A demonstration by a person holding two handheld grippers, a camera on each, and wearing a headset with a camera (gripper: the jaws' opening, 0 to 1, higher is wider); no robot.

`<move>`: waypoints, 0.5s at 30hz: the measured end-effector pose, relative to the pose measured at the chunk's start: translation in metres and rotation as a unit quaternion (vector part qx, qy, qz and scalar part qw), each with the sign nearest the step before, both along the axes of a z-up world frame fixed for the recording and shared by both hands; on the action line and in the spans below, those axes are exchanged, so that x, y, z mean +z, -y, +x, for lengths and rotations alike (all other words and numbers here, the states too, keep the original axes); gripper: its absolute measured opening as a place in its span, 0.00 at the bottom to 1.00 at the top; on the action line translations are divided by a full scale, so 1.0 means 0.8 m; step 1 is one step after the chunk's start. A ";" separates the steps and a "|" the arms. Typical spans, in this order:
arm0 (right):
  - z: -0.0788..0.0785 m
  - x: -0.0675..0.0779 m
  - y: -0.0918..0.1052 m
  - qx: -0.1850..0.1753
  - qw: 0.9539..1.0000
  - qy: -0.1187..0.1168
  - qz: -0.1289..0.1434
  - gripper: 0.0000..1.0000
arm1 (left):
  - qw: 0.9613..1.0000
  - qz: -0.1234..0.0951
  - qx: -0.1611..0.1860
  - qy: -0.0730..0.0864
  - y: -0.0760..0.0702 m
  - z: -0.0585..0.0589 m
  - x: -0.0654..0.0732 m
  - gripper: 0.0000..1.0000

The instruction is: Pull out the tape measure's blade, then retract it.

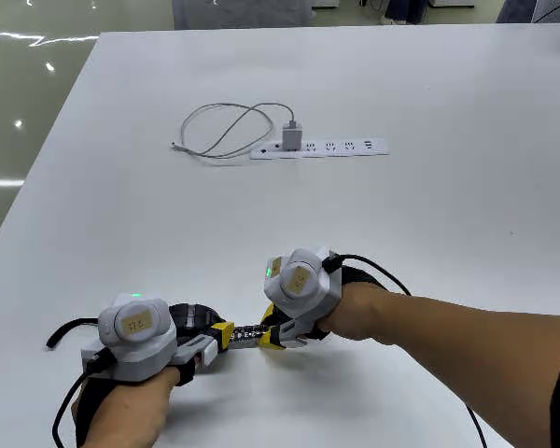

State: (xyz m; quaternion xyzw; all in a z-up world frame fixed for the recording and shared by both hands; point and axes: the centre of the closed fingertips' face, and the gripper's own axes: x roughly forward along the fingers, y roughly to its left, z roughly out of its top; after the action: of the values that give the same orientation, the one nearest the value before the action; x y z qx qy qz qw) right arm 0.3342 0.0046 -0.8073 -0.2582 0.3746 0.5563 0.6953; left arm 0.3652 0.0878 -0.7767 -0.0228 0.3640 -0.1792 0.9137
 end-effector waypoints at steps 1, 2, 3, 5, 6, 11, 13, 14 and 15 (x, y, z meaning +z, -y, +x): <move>0.000 0.000 -0.001 0.000 1.000 -0.001 0.001 0.10 | 1.000 0.000 0.000 0.000 0.000 0.000 0.000 0.60; -0.001 0.000 -0.001 0.001 1.000 -0.001 0.003 0.10 | 1.000 0.000 0.000 0.000 0.000 0.000 0.000 0.60; -0.001 0.000 -0.002 0.001 1.000 -0.002 0.005 0.10 | 1.000 -0.001 0.000 0.000 0.000 0.000 0.000 0.60; 0.000 0.001 -0.003 -0.002 1.000 -0.004 0.010 0.10 | 1.000 -0.001 0.000 0.000 0.000 0.000 0.000 0.60; -0.001 0.001 -0.003 0.000 1.000 -0.004 0.012 0.10 | 1.000 -0.001 0.000 -0.001 0.000 0.000 0.000 0.60; -0.001 0.002 -0.006 0.001 1.000 -0.005 0.016 0.10 | 1.000 -0.001 0.000 0.000 0.000 0.000 0.000 0.61; 0.000 0.002 -0.007 0.000 1.000 -0.005 0.020 0.10 | 1.000 -0.001 0.000 0.000 0.000 0.000 0.000 0.61; 0.000 0.002 -0.007 -0.001 1.000 -0.005 0.021 0.10 | 1.000 -0.001 0.000 0.000 0.000 0.000 0.000 0.60; 0.000 0.002 -0.008 -0.003 1.000 -0.004 0.023 0.10 | 1.000 -0.001 0.000 0.000 0.000 0.000 0.000 0.60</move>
State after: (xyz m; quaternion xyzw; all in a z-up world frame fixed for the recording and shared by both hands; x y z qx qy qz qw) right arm 0.3342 0.0110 -0.8055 -0.2391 0.3655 0.5639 0.7009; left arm 0.3652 0.0876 -0.7770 -0.0242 0.3641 -0.1799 0.9135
